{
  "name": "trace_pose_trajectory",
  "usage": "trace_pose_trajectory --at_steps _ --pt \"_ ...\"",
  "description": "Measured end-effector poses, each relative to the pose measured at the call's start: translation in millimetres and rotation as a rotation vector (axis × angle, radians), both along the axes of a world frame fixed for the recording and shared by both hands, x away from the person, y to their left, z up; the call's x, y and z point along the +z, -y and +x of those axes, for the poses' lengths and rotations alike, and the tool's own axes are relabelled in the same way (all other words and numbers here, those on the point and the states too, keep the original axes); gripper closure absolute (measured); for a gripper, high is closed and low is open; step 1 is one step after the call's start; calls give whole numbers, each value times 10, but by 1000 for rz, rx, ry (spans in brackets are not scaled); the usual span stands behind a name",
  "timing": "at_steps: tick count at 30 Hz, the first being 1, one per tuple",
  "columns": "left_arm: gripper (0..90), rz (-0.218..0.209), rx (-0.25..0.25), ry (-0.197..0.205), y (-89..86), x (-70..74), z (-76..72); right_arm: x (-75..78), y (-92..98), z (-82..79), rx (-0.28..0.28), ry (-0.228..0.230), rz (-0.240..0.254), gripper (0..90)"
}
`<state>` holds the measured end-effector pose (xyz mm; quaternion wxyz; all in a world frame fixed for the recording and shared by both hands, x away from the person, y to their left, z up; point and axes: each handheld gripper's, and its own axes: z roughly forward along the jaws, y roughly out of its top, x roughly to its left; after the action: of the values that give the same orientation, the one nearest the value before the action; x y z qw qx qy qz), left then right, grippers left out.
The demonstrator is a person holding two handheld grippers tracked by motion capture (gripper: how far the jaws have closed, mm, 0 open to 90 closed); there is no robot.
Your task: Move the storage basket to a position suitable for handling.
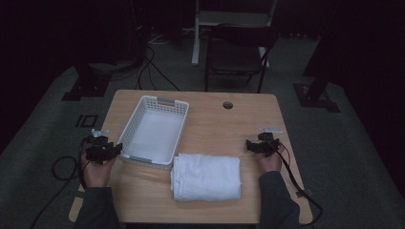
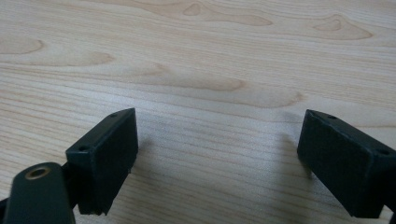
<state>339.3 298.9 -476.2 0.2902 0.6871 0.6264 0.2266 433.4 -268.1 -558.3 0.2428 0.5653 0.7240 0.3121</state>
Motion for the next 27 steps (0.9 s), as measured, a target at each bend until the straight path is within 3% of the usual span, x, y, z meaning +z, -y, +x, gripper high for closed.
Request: trace_pose_trajectory --at_steps 2,6,14,17,21,24,27 --pt "665 -13 -5 -20 2 -31 41 0 0 0 0 0 0 121" --pt "796 36 20 -21 41 -75 108 0 0 0 0 0 0 121" --pt "823 -23 -3 59 31 -139 266 0 -1 0 3 0 1 121" --pt "822 -31 -1 69 67 -143 343 0 -2 0 7 0 1 122" --pt "825 -82 1 87 91 -186 428 0 -4 -1 15 0 0 122" --pt "795 -98 23 73 110 -227 474 0 -4 -1 15 0 0 122" --pt "620 -72 44 67 146 -221 464 -1 -4 -1 15 0 0 121"
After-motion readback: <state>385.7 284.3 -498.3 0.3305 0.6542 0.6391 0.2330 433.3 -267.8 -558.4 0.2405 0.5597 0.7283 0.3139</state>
